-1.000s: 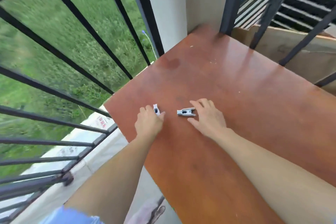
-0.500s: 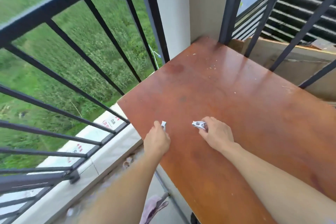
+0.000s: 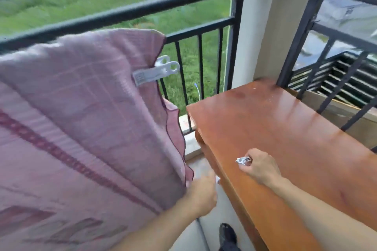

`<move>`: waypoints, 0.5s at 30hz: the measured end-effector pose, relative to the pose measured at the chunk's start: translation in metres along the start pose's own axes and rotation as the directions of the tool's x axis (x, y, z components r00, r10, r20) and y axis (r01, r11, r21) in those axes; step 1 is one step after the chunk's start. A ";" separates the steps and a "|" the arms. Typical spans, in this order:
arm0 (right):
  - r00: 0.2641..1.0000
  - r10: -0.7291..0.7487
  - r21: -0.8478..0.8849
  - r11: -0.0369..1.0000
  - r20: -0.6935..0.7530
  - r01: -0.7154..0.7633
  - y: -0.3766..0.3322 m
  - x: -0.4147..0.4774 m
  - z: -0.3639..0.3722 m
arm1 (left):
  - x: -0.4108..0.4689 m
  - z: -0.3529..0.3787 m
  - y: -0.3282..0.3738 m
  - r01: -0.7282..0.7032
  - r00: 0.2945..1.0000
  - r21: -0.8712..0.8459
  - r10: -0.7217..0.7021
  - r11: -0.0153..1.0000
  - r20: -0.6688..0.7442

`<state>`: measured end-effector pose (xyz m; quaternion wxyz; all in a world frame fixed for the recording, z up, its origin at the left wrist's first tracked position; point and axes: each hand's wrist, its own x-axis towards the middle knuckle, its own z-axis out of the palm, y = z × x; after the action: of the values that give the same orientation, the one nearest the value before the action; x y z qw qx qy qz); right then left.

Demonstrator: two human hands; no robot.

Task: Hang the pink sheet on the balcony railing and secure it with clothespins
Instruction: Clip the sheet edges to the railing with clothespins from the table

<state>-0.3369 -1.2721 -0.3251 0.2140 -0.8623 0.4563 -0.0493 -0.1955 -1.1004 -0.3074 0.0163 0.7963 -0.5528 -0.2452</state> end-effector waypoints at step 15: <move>0.337 -0.806 -0.106 0.328 0.487 0.939 -0.214 -0.126 0.088 | -0.264 0.084 -0.166 0.648 0.719 -0.300 -0.692 0.700 -0.061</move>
<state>-0.2212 -1.0360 -0.3019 0.0613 -0.9851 -0.1382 0.0815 -0.1560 -0.7808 -0.3320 0.0759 0.9514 -0.1838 -0.2352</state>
